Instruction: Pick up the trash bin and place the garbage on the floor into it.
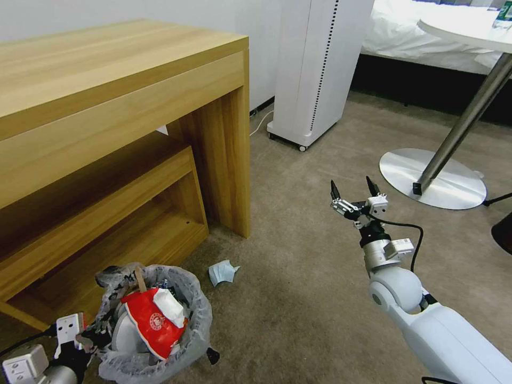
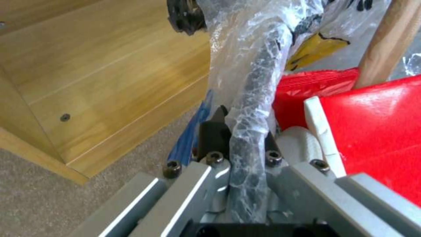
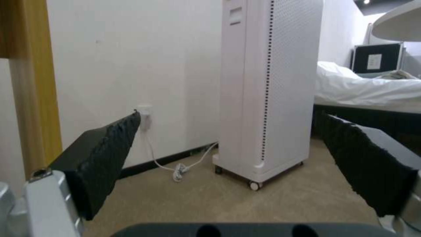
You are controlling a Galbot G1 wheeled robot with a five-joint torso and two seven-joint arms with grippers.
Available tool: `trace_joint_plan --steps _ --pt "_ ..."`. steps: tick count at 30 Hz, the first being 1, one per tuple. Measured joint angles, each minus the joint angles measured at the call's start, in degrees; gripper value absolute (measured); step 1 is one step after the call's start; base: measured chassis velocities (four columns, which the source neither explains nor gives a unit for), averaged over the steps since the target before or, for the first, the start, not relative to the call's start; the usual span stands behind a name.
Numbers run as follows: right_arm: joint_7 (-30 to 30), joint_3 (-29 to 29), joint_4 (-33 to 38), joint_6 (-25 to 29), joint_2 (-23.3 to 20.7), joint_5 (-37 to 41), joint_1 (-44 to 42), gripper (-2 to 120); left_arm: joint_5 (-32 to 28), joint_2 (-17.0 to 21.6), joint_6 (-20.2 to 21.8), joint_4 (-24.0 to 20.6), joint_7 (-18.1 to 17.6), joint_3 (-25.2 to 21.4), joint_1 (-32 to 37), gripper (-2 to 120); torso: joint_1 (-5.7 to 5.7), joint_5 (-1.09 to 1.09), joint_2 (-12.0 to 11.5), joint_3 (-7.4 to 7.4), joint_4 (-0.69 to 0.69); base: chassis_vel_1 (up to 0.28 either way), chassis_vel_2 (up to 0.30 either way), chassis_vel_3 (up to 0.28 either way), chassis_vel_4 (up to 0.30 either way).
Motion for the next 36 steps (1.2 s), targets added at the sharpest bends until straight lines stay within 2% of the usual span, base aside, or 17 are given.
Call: trace_joint_plan --steps 13,25,36 --pt "-0.6 -0.8 -1.0 0.2 0.3 0.0 0.8 100 -0.3 1.4 1.1 -1.1 0.2 0.0 1.5 1 -0.01 0.0 0.0 0.0 0.0 -0.008 0.009 0.01 -0.008" --pt "-0.6 -1.7 -1.5 0.5 0.5 -0.2 1.3 100 -0.6 1.8 1.4 -0.9 0.2 0.1 1.5 1 0.0 0.0 0.0 0.0 0.0 -0.115 0.111 0.115 -0.106" --pt "0.4 -5.4 -1.2 0.7 0.5 1.1 2.9 100 -0.9 1.8 1.4 -0.1 0.1 0.1 1.1 1 0.0 0.0 0.0 -0.01 0.0 -0.022 0.024 0.025 -0.021"
